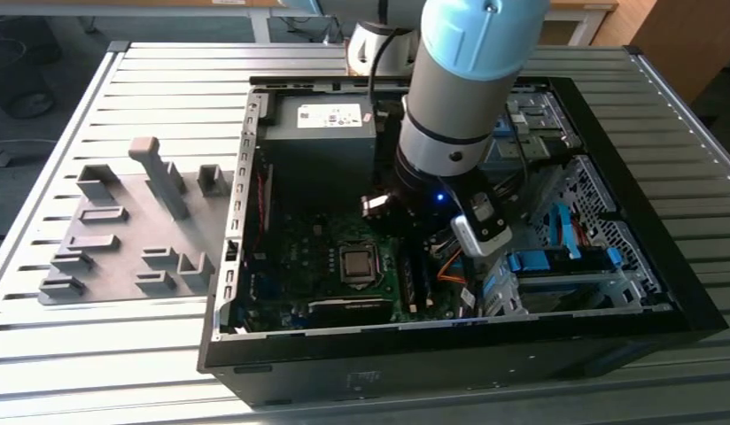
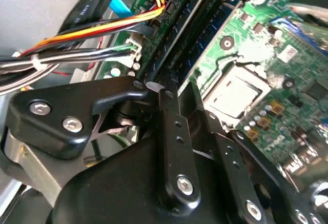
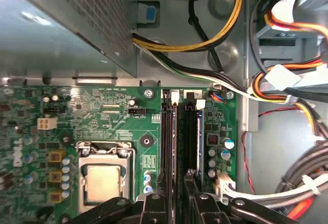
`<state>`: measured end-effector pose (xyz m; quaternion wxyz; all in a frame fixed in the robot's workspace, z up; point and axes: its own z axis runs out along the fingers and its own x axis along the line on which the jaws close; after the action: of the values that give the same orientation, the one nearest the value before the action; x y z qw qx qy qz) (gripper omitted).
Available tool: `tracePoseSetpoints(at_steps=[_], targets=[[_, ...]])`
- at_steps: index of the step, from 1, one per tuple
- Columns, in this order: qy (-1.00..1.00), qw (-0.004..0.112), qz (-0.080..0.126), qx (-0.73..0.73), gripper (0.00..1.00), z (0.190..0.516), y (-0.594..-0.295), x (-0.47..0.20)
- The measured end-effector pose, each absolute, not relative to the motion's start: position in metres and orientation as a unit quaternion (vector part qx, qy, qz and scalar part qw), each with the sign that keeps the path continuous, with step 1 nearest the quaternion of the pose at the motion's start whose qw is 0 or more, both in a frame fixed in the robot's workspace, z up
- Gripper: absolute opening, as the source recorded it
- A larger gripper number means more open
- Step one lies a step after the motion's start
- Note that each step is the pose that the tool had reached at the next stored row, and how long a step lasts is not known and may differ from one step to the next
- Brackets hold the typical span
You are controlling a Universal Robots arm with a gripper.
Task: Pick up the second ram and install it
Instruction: 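Press down the second ram until it locks into place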
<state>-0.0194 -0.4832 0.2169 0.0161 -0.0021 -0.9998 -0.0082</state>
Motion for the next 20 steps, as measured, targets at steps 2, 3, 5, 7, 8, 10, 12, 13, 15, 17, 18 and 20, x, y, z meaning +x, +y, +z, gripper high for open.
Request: tracePoseSetpoints(at_steps=[2,3,5,7,8,10,12,13,15,17,18,20], targets=[[-1.0,0.016,-0.008,-0.002,0.27,0.225,-0.483,-0.019],[-1.0,0.016,-0.008,-0.002,0.27,0.229,-0.483,-0.019],[-1.0,0.017,-0.008,-0.002,0.27,0.233,-0.483,-0.019],[-1.0,0.017,-0.008,-0.002,0.26,0.233,-0.483,-0.019],[-1.0,0.017,-0.008,-0.002,0.2,0.233,-0.483,-0.019],[-1.0,0.017,-0.008,-0.002,0.13,0.233,-0.483,-0.019],[-1.0,0.017,-0.008,-0.002,0.11,0.233,-0.483,-0.019],[-1.0,0.017,-0.008,-0.002,0.11,0.233,-0.483,-0.019],[-1.0,0.017,-0.008,-0.002,0.11,0.23,-0.483,-0.019],[-1.0,0.017,-0.008,-0.002,0.11,0.227,-0.483,-0.019],[-1.0,0.017,-0.008,-0.002,0.11,0.226,-0.483,-0.019],[-1.0,0.017,-0.008,-0.002,0.11,0.224,-0.483,-0.019]])
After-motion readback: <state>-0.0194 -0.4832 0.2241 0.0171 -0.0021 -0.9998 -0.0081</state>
